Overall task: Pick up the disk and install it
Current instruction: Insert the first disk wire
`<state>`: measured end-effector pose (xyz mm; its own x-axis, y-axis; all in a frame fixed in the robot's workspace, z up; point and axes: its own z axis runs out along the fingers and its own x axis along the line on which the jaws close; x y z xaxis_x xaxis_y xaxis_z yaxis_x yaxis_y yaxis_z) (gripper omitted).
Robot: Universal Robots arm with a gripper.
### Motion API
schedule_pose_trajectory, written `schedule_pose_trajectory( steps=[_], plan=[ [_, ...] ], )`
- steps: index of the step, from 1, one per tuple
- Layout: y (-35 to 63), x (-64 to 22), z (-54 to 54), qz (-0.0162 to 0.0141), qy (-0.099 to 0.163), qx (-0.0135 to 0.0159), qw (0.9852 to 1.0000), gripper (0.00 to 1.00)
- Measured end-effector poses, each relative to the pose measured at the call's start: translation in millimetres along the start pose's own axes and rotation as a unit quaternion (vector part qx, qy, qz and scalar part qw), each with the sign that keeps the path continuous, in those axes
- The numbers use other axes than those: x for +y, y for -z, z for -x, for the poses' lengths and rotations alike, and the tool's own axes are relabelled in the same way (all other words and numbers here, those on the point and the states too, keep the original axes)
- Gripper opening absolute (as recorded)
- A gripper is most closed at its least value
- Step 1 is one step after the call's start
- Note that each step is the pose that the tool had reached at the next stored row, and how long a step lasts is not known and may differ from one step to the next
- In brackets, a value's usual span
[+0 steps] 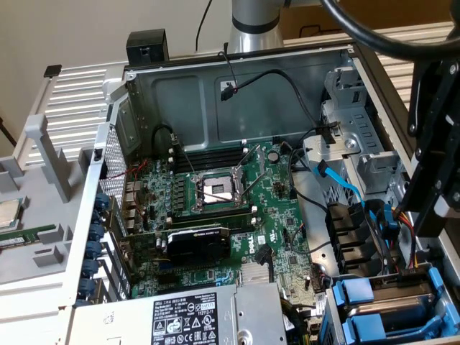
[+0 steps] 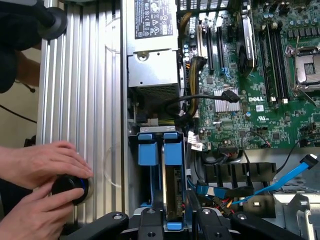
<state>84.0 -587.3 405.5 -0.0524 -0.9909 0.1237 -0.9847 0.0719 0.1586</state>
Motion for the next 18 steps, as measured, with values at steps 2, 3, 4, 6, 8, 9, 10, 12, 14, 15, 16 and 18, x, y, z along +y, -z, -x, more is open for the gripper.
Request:
schedule_pose_trajectory(
  steps=[2, 3, 4, 6, 8, 9, 10, 12, 14, 15, 16, 18],
  plan=[
    [0.2, 0.1, 0.5, 0.0, 0.0, 0.0002, 1.0, 0.31],
    [0.2, 0.1, 0.7, 0.0, 0.0, 0.0001, 1.0, 0.31],
    [0.1, 0.2, 0.7, 0.0, 0.0, 0.0001, 1.0, 0.31],
    [-0.1, 0.2, 0.8, 0.0, 0.0, -0.0001, 1.0, 0.31],
    [-0.8, 0.8, 0.9, 0.0001, 0.0, -0.0007, 1.0, 0.31],
    [-1.5, 1.2, 0.9, 0.0001, 0.0, -0.0014, 1.0, 0.31],
    [-2.4, 1.5, 1.0, 0.0002, 0.0, -0.0023, 1.0, 0.31],
    [-4.2, 2.1, 1.1, 0.0005, -0.001, -0.0055, 1.0, 0.31],
    [-6.0, 2.5, 1.3, 0.0009, -0.003, -0.01, 0.9999, 0.31],
    [-6.7, 3.5, 1.3, 0.0011, -0.003, -0.0118, 0.9999, 0.31],
    [-6.7, 4.0, 1.3, 0.0012, -0.003, -0.012, 0.9999, 0.31],
    [-6.8, 4.2, 1.3, 0.0011, -0.003, -0.012, 0.9999, 0.31]
  ],
)
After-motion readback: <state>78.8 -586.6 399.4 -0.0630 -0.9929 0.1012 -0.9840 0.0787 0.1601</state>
